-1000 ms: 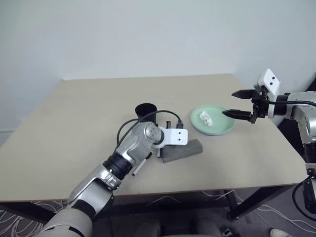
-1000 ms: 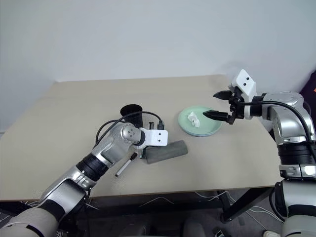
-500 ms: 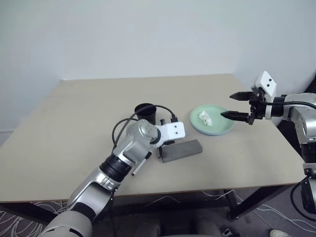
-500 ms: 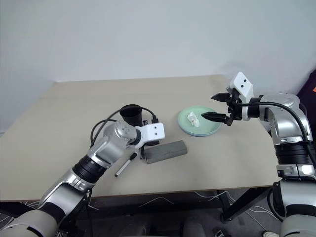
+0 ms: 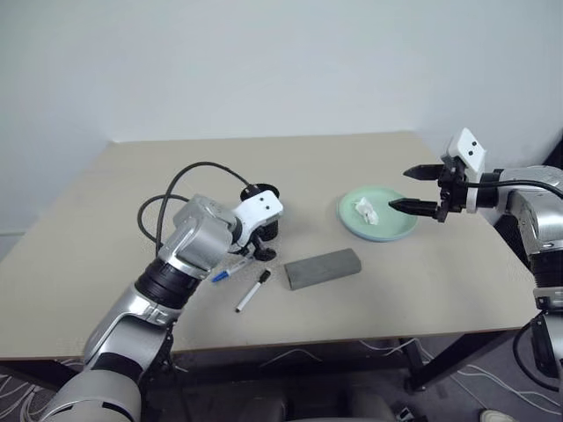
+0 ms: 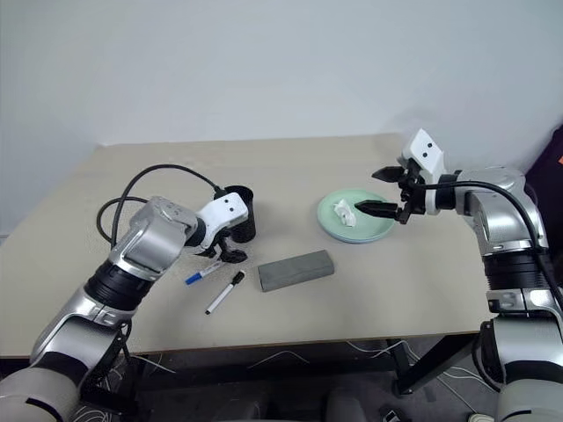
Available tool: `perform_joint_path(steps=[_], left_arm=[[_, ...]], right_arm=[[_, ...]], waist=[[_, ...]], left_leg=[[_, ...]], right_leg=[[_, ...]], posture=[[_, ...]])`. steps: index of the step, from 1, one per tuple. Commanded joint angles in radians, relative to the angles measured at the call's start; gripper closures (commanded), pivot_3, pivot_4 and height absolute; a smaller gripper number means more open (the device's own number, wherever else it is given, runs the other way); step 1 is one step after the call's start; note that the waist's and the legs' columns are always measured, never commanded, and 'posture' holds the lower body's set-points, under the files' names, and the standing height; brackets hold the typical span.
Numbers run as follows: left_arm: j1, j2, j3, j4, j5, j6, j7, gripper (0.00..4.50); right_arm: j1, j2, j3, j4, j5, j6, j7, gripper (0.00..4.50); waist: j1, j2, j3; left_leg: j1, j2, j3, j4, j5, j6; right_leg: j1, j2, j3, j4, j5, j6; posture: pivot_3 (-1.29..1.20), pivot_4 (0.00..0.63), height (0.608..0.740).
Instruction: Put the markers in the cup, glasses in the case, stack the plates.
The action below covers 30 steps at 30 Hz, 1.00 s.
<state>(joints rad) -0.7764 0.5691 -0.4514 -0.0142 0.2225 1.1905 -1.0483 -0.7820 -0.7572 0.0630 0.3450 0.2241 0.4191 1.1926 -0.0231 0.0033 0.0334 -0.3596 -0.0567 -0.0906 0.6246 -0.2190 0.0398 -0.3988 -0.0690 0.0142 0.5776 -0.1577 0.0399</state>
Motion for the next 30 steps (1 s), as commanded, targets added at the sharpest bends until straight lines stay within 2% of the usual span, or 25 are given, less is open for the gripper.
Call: perform_joint_path(steps=[1, 5, 12, 19, 30], left_arm=[[-0.032, 0.025, -0.007, -0.014, -0.017, 0.015, 0.040, 0.03], [-0.042, 0.061, -0.037, 0.035, -0.039, -0.009, 0.036, 0.03], [-0.114, 0.056, -0.070, 0.223, -0.062, -0.080, 0.035, 0.03], [-0.160, 0.024, -0.098, 0.401, -0.054, -0.188, 0.031, 0.03], [-0.167, -0.031, -0.125, 0.560, -0.037, -0.273, 0.012, 0.03]], right_arm=[[-0.055, 0.007, -0.006, 0.002, -0.002, -0.025, 0.005, 0.00], [-0.066, 0.018, 0.001, 0.015, -0.006, -0.033, 0.010, 0.00], [-0.067, 0.025, 0.002, 0.017, -0.010, -0.038, 0.012, 0.00], [-0.046, 0.025, -0.005, -0.009, -0.006, -0.028, 0.004, 0.00], [-0.031, 0.020, -0.014, -0.028, -0.002, -0.016, -0.009, 0.00]], waist=[[0.000, 0.000, 0.000], [0.000, 0.000, 0.000], [0.001, 0.000, 0.000], [0.001, 0.000, 0.000], [0.001, 0.000, 0.000]], left_leg=[[0.000, 0.000, 0.000, 0.000, 0.000, 0.000], [0.000, 0.000, 0.000, 0.000, 0.000, 0.000], [-0.001, -0.001, 0.000, 0.000, 0.000, 0.000], [-0.001, -0.001, 0.000, -0.001, 0.000, 0.000], [-0.001, -0.002, 0.001, 0.000, 0.000, 0.000]], right_leg=[[0.000, 0.000, 0.000, 0.000, 0.000, 0.000], [0.000, 0.000, 0.000, 0.000, 0.000, 0.000], [-0.001, 0.000, 0.000, 0.000, 0.000, 0.000], [-0.002, 0.000, 0.000, 0.000, 0.000, 0.000], [-0.002, 0.000, 0.000, 0.001, 0.000, 0.000]], posture=[[0.00, 0.000, 0.727], [0.00, 0.000, 0.727], [0.00, 0.000, 0.727], [0.00, 0.000, 0.727], [0.00, 0.000, 0.727]])
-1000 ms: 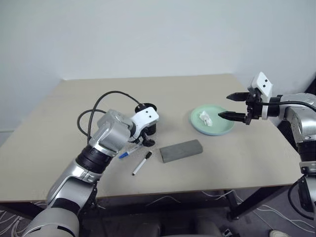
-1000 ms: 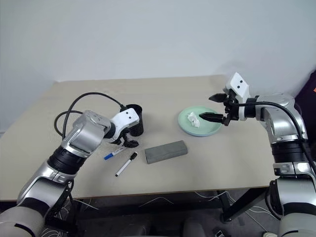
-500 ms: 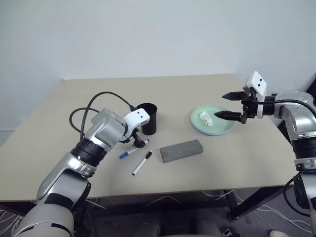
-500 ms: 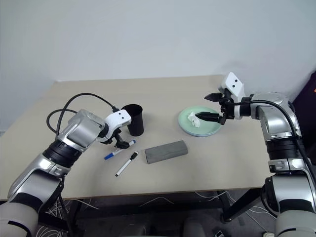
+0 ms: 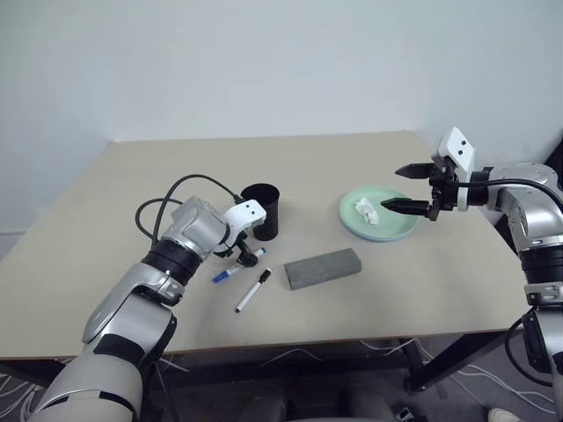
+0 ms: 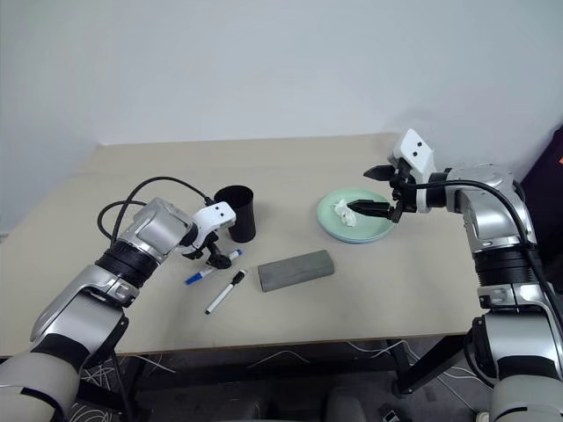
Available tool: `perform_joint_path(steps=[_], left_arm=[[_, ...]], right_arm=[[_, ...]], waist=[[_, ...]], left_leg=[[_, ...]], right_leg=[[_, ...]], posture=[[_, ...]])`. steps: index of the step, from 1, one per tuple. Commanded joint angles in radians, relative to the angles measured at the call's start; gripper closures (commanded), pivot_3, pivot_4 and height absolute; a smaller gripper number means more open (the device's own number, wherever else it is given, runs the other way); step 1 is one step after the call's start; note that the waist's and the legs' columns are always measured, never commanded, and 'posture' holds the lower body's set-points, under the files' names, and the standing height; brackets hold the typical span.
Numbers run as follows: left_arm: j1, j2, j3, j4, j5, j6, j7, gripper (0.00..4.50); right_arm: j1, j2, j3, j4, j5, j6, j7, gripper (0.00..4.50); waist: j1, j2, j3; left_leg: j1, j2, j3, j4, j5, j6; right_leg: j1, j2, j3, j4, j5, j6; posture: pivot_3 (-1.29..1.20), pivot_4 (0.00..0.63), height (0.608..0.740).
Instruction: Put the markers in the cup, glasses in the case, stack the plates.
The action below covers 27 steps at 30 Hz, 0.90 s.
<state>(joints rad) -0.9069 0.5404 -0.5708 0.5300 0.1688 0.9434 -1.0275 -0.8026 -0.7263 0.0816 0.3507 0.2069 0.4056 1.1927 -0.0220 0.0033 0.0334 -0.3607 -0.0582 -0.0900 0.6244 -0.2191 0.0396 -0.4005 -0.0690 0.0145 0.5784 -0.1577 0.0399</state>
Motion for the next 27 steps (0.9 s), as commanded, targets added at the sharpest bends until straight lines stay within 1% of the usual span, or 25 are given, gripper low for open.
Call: perform_joint_path(steps=[1, 8, 9, 11, 12, 14, 15, 16, 21, 22, 27], left_arm=[[-0.037, -0.004, -0.009, 0.022, 0.020, -0.030, -0.013, 0.03], [-0.031, -0.009, -0.032, 0.057, 0.049, -0.061, -0.039, 0.03], [-0.030, -0.008, -0.035, 0.058, 0.052, -0.064, -0.046, 0.20], [-0.029, -0.004, -0.043, 0.057, 0.061, -0.071, -0.056, 0.59], [-0.029, -0.002, -0.044, 0.056, 0.064, -0.073, -0.060, 0.89], [-0.026, 0.005, -0.049, 0.048, 0.070, -0.075, -0.068, 1.56], [-0.025, 0.010, -0.053, 0.042, 0.073, -0.076, -0.073, 1.98], [-0.023, 0.017, -0.057, 0.034, 0.076, -0.075, -0.080, 2.26], [-0.013, 0.049, -0.066, 0.002, 0.085, -0.073, -0.103, 4.09], [-0.012, 0.053, -0.065, 0.002, 0.085, -0.073, -0.103, 4.39], [0.009, 0.077, -0.052, -0.010, 0.080, -0.070, -0.103, 4.42]], right_arm=[[-0.010, -0.011, -0.033, -0.035, 0.015, -0.002, -0.010, 0.00], [-0.005, -0.011, -0.036, -0.036, 0.017, 0.000, -0.017, 0.00], [-0.005, -0.010, -0.037, -0.037, 0.017, 0.001, -0.019, 0.00], [-0.005, -0.009, -0.038, -0.038, 0.017, 0.002, -0.022, 0.00], [-0.005, -0.009, -0.038, -0.038, 0.017, 0.002, -0.023, 0.00], [-0.003, -0.008, -0.040, -0.040, 0.017, 0.003, -0.024, 0.00], [-0.003, -0.008, -0.040, -0.040, 0.017, 0.003, -0.025, 0.00], [-0.003, -0.008, -0.040, -0.040, 0.016, 0.003, -0.026, 0.00], [-0.001, -0.006, -0.042, -0.038, 0.016, 0.000, -0.031, 0.00], [0.000, -0.005, -0.042, -0.036, 0.016, -0.001, -0.032, 0.00], [0.001, -0.002, -0.043, -0.033, 0.016, -0.006, -0.038, 0.00]], waist=[[0.000, 0.000, 0.000], [0.000, 0.000, 0.000], [0.000, 0.000, 0.000], [0.000, 0.000, 0.000], [-0.001, 0.000, 0.000], [-0.001, 0.000, 0.000], [-0.001, 0.000, 0.000], [-0.001, 0.000, 0.000], [-0.004, 0.000, 0.000], [-0.004, 0.000, 0.000], [-0.004, 0.000, 0.000]], left_leg=[[0.000, 0.000, 0.000, 0.000, 0.000, 0.000], [0.000, 0.000, 0.000, 0.000, 0.000, 0.000], [0.000, 0.000, 0.000, 0.000, 0.000, 0.000], [0.000, 0.000, 0.000, 0.000, 0.000, 0.000], [0.001, 0.000, 0.001, 0.000, 0.000, 0.000], [0.001, 0.000, 0.001, 0.000, 0.000, 0.000], [0.001, 0.000, 0.001, 0.000, 0.000, 0.000], [0.001, 0.000, 0.001, 0.001, 0.000, 0.000], [0.001, 0.000, 0.002, 0.002, 0.000, 0.000], [0.000, 0.000, 0.002, 0.002, 0.000, 0.000], [0.000, 0.001, 0.002, 0.002, 0.000, 0.000]], right_leg=[[0.000, 0.000, 0.000, 0.000, 0.000, 0.000], [0.000, 0.000, 0.000, 0.000, 0.000, 0.000], [0.000, 0.000, 0.000, 0.000, 0.000, 0.000], [0.000, 0.000, 0.000, 0.000, 0.000, 0.000], [0.000, 0.000, 0.000, 0.000, 0.000, 0.000], [0.000, 0.000, 0.000, 0.001, 0.000, 0.000], [0.000, 0.000, 0.000, 0.002, 0.000, 0.000], [0.000, 0.000, 0.000, 0.003, 0.000, 0.000], [-0.004, 0.001, 0.000, 0.008, 0.000, 0.000], [-0.004, 0.001, 0.000, 0.008, 0.000, 0.000], [-0.004, 0.000, 0.001, 0.007, -0.001, 0.000]], posture=[[0.00, 0.000, 0.727], [0.00, 0.000, 0.727], [0.00, 0.000, 0.727], [0.00, 0.000, 0.727], [0.00, 0.000, 0.727], [0.00, 0.000, 0.727], [0.00, 0.000, 0.727], [0.00, 0.000, 0.727], [0.00, 0.000, 0.727], [0.00, 0.000, 0.727], [0.00, 0.000, 0.727]])
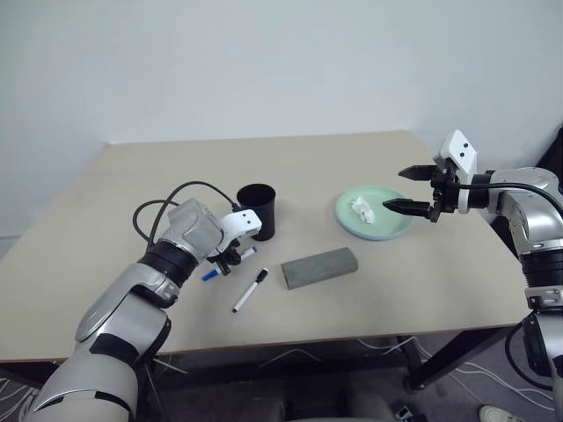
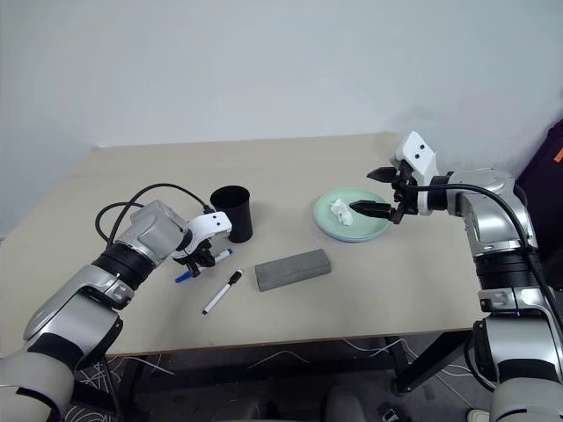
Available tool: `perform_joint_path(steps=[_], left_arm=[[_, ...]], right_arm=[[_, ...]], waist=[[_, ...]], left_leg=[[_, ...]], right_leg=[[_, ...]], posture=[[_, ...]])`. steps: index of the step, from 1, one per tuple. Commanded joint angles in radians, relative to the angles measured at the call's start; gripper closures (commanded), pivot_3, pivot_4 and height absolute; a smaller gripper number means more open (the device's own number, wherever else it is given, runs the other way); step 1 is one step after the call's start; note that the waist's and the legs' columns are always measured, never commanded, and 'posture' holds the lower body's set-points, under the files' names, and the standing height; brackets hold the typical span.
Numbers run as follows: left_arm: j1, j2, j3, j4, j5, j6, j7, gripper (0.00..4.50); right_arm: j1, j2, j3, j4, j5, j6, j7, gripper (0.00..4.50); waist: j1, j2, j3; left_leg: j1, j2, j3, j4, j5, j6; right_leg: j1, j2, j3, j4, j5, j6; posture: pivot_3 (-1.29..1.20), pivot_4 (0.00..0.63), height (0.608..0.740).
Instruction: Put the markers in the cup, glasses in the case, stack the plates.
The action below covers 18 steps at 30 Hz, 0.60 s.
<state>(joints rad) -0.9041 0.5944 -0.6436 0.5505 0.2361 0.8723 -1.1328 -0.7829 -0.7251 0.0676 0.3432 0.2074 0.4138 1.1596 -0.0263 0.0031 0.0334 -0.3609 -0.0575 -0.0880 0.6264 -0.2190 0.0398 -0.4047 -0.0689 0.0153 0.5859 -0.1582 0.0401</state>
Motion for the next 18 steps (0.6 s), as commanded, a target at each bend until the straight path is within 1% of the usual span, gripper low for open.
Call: perform_joint_path(steps=[1, 5, 11, 15, 16, 18], left_arm=[[0.010, 0.026, 0.028, -0.038, 0.010, -0.003, 0.006, 4.42], [0.023, 0.041, 0.088, -0.097, -0.026, -0.002, 0.011, 4.42], [0.137, 0.137, 0.253, -0.384, -0.139, -0.062, -0.022, 4.42], [0.270, 0.198, 0.360, -0.596, -0.282, -0.089, -0.106, 4.42], [0.291, 0.203, 0.380, -0.624, -0.306, -0.101, -0.111, 4.42], [0.295, 0.181, 0.441, -0.651, -0.383, -0.064, -0.113, 4.42]], right_arm=[[-0.019, -0.003, -0.029, -0.025, 0.015, -0.015, -0.005, 0.00], [-0.019, -0.005, -0.029, -0.023, 0.015, -0.018, -0.002, 0.00], [-0.023, -0.010, -0.027, -0.018, 0.013, -0.018, 0.005, 0.00], [-0.030, -0.009, -0.025, -0.012, 0.012, -0.019, 0.007, 0.00], [-0.031, -0.009, -0.025, -0.011, 0.012, -0.019, 0.008, 0.00], [-0.032, -0.005, -0.022, -0.011, 0.011, -0.018, 0.007, 0.00]], waist=[[0.000, 0.000, 0.000], [0.000, 0.000, 0.000], [0.000, 0.000, 0.000], [-0.006, 0.000, 0.000], [-0.007, 0.000, 0.000], [-0.005, 0.000, 0.000]], left_leg=[[0.000, 0.000, 0.000, 0.000, 0.000, 0.000], [0.000, 0.000, 0.000, 0.000, 0.000, 0.000], [0.000, 0.004, -0.001, -0.001, 0.000, 0.000], [0.000, 0.004, -0.002, -0.003, 0.000, 0.000], [0.000, 0.004, -0.002, -0.003, 0.000, 0.000], [0.000, 0.004, -0.002, -0.002, 0.000, 0.000]], right_leg=[[0.000, 0.000, 0.001, 0.000, 0.000, 0.000], [0.000, -0.001, 0.002, 0.000, 0.000, 0.000], [-0.001, -0.001, 0.001, 0.000, 0.000, 0.000], [-0.002, -0.001, 0.003, -0.001, -0.001, 0.000], [-0.002, -0.001, 0.003, -0.001, -0.001, -0.001], [-0.002, -0.001, 0.003, -0.001, -0.001, -0.002]], posture=[[0.00, 0.000, 0.727], [0.00, 0.000, 0.727], [0.00, 0.000, 0.727], [0.00, 0.000, 0.727], [0.00, 0.000, 0.727], [0.00, 0.000, 0.727]])
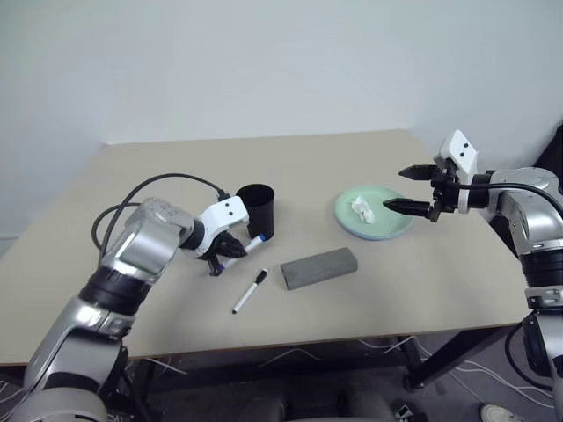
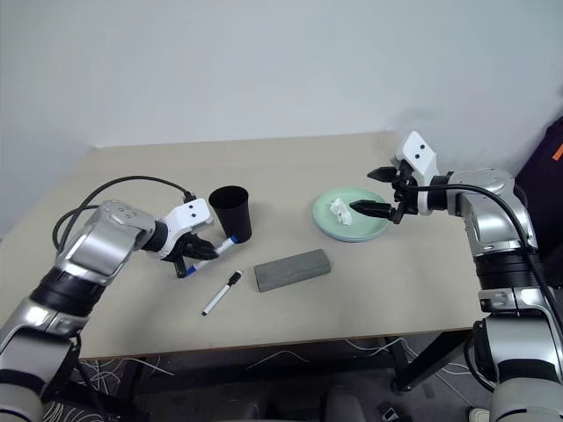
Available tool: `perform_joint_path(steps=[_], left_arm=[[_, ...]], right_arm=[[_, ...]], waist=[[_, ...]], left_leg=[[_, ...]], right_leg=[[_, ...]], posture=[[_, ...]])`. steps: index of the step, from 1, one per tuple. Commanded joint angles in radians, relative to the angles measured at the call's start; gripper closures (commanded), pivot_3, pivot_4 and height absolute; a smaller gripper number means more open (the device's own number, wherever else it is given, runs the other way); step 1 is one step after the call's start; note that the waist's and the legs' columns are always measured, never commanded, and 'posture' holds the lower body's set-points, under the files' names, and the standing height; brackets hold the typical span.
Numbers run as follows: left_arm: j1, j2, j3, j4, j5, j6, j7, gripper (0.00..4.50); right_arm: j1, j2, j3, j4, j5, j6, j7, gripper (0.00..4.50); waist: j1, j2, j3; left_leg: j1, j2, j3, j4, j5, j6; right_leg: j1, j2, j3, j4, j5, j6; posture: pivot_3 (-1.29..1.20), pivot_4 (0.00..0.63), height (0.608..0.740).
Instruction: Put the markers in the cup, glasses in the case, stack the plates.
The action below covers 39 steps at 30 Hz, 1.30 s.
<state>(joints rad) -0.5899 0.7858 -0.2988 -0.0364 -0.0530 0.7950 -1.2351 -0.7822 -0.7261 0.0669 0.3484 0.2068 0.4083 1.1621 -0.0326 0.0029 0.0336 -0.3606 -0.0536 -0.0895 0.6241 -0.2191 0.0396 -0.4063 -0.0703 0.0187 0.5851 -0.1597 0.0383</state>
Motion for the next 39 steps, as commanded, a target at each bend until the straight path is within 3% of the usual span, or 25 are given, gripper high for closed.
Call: perform_joint_path(steps=[1, 4, 10, 16, 24, 34, 39], left_arm=[[-0.026, -0.034, 0.136, -0.066, -0.140, 0.014, -0.008, 4.42], [-0.063, -0.102, 0.233, -0.027, -0.236, -0.030, 0.015, 4.42], [-0.210, -0.232, 0.368, 0.240, -0.235, -0.245, 0.228, 4.42], [-0.231, -0.332, 0.440, 0.448, -0.226, -0.463, 0.387, 4.42], [-0.239, -0.408, 0.466, 0.678, -0.215, -0.743, 0.473, 4.42], [-0.234, -0.451, 0.444, 0.784, -0.188, -0.856, 0.500, 4.42], [-0.227, -0.465, 0.442, 0.805, -0.176, -0.902, 0.510, 4.42]], right_arm=[[-0.033, -0.003, -0.020, -0.016, 0.012, -0.012, 0.004, 0.00], [-0.033, 0.000, -0.019, -0.019, 0.012, -0.009, 0.004, 0.00], [-0.034, 0.002, -0.019, -0.024, 0.013, -0.005, 0.007, 0.00], [-0.042, 0.006, -0.017, -0.034, 0.017, 0.003, 0.008, 0.00], [-0.043, -0.005, -0.024, -0.064, 0.046, 0.060, 0.043, 0.00], [0.022, -0.095, -0.025, -0.208, 0.166, 0.191, 0.212, 0.00], [0.032, -0.106, -0.024, -0.226, 0.180, 0.194, 0.222, 0.00]], waist=[[0.005, 0.000, 0.000], [0.011, 0.000, 0.000], [0.011, -0.001, 0.000], [0.012, 0.000, -0.001], [0.014, -0.001, -0.001], [0.015, -0.001, -0.001], [0.014, -0.001, -0.001]], left_leg=[[0.000, 0.000, 0.000, 0.001, 0.000, 0.000], [0.000, 0.000, 0.000, 0.003, 0.000, 0.000], [0.002, -0.002, 0.002, 0.004, 0.000, 0.000], [0.001, -0.004, 0.003, 0.002, 0.000, -0.001], [0.000, -0.005, 0.004, 0.003, 0.000, -0.001], [-0.001, -0.005, 0.003, 0.003, 0.000, -0.001], [0.000, -0.005, 0.003, 0.004, -0.001, -0.001]], right_leg=[[0.000, 0.000, -0.001, 0.000, 0.000, 0.000], [0.002, 0.000, -0.002, 0.000, 0.000, 0.000], [0.004, 0.001, -0.003, 0.001, 0.001, 0.001], [0.002, 0.001, -0.002, 0.000, 0.002, 0.002], [0.002, 0.000, -0.002, -0.001, 0.002, 0.002], [0.003, 0.000, -0.003, -0.001, 0.002, 0.002], [0.003, 0.000, -0.003, -0.001, 0.002, 0.002]], posture=[[0.00, 0.000, 0.727], [0.00, 0.000, 0.727], [0.00, 0.000, 0.727], [0.00, 0.000, 0.727], [0.00, 0.000, 0.727], [0.00, 0.000, 0.727], [0.00, 0.000, 0.727]])
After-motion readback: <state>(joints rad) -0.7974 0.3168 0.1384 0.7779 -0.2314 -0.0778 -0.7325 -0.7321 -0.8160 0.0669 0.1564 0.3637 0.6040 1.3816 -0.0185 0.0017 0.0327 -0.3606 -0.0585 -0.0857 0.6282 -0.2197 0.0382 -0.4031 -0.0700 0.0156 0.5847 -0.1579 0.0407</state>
